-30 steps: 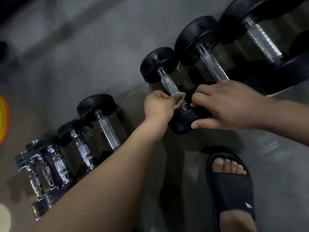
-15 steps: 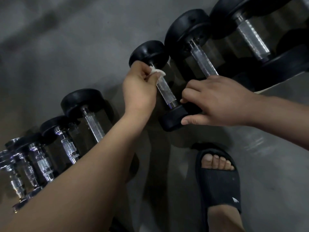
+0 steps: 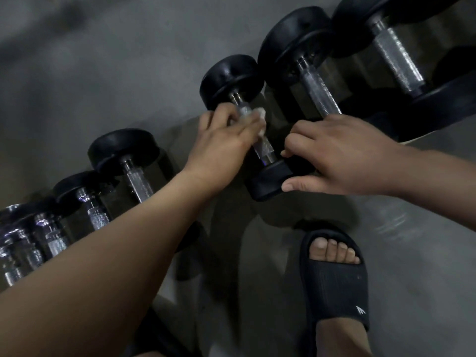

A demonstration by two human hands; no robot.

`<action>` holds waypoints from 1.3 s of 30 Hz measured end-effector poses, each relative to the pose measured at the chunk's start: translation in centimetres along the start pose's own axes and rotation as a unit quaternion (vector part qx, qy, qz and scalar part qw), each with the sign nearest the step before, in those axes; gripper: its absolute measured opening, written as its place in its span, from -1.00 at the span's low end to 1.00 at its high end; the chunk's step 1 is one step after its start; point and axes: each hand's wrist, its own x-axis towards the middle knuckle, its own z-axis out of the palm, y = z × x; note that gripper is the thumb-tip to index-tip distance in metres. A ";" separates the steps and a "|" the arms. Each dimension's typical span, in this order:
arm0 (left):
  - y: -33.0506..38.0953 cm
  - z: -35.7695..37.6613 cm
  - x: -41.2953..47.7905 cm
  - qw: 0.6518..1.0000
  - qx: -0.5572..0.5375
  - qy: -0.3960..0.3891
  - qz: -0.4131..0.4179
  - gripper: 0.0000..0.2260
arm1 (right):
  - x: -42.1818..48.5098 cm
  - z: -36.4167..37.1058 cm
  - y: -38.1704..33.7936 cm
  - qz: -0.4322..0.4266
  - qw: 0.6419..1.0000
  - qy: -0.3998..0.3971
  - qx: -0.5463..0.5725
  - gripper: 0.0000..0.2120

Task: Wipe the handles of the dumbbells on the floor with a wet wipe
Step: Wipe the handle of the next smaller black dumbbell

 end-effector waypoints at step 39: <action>3.1 0.9 3.7 0.502 -0.654 0.166 -0.541 -0.95 | 0.2 -0.2 0.0 0.006 1.000 -0.021 -0.008 -0.38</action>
